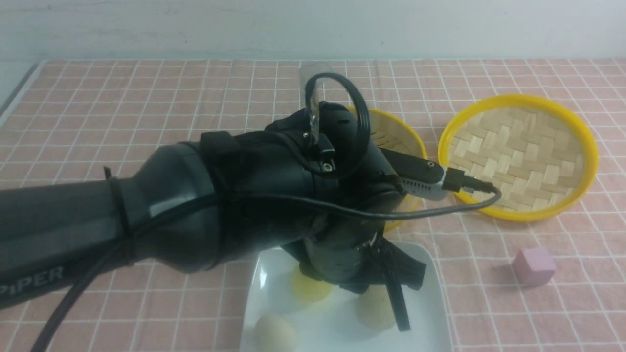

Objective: Put the steamed buns into the plate on the pink tablecloth.

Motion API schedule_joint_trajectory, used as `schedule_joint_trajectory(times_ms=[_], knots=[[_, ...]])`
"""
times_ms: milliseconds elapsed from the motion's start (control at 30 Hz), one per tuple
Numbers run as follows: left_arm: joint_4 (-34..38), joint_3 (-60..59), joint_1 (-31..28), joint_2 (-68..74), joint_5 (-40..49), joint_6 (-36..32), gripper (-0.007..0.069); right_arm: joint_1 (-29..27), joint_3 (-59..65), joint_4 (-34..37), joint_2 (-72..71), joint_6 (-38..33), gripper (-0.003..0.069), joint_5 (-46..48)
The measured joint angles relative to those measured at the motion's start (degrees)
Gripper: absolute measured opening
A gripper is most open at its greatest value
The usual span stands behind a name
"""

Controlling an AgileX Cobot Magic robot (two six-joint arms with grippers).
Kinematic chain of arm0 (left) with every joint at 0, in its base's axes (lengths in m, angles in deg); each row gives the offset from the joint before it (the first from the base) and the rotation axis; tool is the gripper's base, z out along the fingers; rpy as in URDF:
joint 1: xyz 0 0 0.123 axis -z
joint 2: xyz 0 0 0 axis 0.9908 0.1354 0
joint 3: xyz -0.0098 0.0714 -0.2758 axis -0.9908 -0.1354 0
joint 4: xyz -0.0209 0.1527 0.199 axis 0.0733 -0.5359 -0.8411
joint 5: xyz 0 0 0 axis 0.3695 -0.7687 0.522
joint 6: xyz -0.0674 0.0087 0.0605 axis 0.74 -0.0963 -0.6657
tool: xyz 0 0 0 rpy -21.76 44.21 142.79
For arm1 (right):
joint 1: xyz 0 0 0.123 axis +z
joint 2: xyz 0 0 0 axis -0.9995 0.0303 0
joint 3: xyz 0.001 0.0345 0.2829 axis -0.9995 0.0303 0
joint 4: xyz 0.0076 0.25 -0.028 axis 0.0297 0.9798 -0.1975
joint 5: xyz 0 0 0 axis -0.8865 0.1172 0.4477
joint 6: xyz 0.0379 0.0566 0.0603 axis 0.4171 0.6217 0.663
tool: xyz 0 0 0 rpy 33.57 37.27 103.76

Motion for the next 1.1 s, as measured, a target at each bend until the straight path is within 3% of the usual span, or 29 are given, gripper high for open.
schedule_joint_trajectory(times_ms=[233,1100], knots=[[-0.27,0.0,0.0,0.0,0.0,0.0,0.0099,0.0,0.34,0.14,0.0,-1.29,-0.0008,-0.27],[-0.29,0.0,0.0,0.0,1.07,0.0,0.0099,4.35,1.21,0.94,-0.06,-1.52,0.0006,-0.63]])
